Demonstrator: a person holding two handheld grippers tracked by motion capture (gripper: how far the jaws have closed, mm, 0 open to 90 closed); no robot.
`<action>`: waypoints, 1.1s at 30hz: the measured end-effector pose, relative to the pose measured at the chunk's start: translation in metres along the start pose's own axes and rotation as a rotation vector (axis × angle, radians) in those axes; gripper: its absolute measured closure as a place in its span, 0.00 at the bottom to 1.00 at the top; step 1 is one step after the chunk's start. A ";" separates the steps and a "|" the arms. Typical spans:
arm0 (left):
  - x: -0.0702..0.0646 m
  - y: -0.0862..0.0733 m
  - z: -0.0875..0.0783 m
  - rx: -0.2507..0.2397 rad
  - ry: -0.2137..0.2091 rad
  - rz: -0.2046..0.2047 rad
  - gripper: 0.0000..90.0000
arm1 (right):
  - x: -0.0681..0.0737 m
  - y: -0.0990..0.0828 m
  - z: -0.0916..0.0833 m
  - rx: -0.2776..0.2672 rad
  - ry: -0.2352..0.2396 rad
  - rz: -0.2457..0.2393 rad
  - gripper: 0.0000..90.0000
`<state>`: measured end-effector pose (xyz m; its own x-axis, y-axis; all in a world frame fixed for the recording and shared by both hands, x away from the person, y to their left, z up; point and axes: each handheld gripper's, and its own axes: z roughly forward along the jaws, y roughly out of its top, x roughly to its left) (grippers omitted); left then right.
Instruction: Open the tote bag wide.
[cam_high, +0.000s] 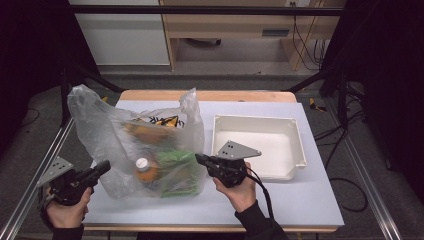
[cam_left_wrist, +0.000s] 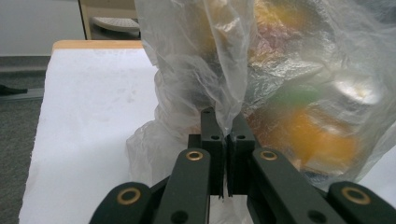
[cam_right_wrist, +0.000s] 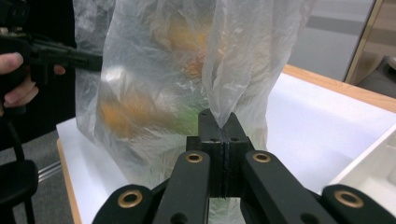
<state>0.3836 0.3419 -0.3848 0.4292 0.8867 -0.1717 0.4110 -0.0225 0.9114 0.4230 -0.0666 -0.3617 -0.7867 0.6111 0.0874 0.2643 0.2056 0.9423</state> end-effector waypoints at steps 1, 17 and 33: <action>0.000 0.000 0.000 -0.001 -0.002 0.002 0.98 | 0.001 0.000 -0.001 0.007 0.000 -0.003 1.00; -0.010 -0.018 -0.012 0.043 -0.018 0.044 0.98 | 0.007 -0.028 -0.011 0.049 0.040 0.001 1.00; -0.007 -0.053 0.000 0.161 -0.009 0.065 0.98 | 0.003 -0.061 0.001 0.122 0.049 0.049 0.99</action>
<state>0.3591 0.3370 -0.4325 0.4660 0.8769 -0.1178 0.5049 -0.1542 0.8493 0.4049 -0.0762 -0.4193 -0.7967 0.5851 0.1511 0.3668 0.2694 0.8905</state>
